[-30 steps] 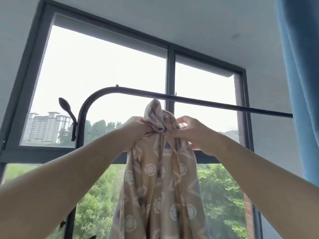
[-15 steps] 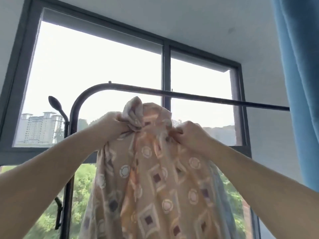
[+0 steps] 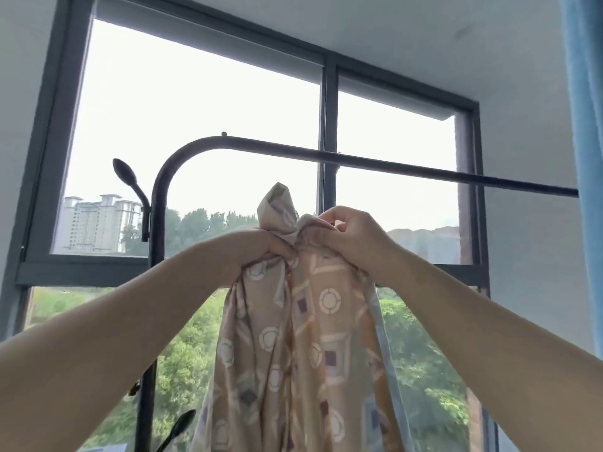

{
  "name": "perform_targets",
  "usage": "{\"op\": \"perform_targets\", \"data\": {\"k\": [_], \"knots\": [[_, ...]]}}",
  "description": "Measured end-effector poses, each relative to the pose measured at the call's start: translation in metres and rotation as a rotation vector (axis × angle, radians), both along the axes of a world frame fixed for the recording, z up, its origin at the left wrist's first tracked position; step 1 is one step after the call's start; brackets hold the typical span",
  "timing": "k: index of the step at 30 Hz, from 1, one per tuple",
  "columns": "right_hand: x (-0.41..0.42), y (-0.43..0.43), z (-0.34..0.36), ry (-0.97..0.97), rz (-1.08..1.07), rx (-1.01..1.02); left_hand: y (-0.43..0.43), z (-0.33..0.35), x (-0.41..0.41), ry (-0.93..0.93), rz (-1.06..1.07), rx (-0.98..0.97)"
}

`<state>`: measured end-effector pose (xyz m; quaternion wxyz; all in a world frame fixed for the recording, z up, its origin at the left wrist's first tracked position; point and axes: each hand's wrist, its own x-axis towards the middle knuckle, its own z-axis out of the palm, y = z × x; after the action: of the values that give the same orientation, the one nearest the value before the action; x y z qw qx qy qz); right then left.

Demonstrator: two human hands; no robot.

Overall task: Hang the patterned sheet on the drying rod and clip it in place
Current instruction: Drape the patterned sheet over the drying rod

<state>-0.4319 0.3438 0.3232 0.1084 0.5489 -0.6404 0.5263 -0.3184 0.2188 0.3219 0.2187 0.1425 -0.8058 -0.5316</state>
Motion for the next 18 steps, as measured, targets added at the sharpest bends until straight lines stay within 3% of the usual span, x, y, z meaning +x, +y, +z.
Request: {"op": "perform_targets", "data": {"k": [3, 5, 7, 9, 12, 14, 16, 17, 18], "knots": [[-0.01, 0.005, -0.009, -0.06, -0.097, 0.408, -0.015, 0.002, -0.001, 0.152, 0.072, 0.08], [-0.017, 0.007, -0.018, 0.005, -0.282, 0.637, -0.021, 0.004, -0.001, 0.261, 0.145, 0.125], [-0.023, 0.008, -0.029, 0.076, -0.443, 0.707, -0.024, 0.008, 0.001, 0.351, 0.182, 0.15], [-0.028, 0.008, -0.039, 0.071, -0.464, 0.723, -0.025, 0.012, 0.001, 0.398, 0.182, 0.151], [-0.03, 0.009, -0.032, -0.104, -0.27, 0.459, -0.025, 0.009, 0.006, 0.433, 0.119, 0.155], [-0.026, 0.014, -0.012, -0.276, -0.204, -0.031, -0.029, 0.006, 0.012, 0.48, 0.124, 0.177], [-0.017, 0.019, 0.003, -0.196, -0.253, -0.442, -0.036, 0.001, 0.014, 0.569, 0.213, 0.154], [-0.013, 0.019, 0.007, -0.026, -0.294, -0.425, -0.038, -0.001, 0.013, 0.588, 0.248, 0.099], [-0.007, 0.016, 0.006, 0.14, -0.335, -0.219, -0.037, -0.004, 0.013, 0.565, 0.275, 0.037]]}}
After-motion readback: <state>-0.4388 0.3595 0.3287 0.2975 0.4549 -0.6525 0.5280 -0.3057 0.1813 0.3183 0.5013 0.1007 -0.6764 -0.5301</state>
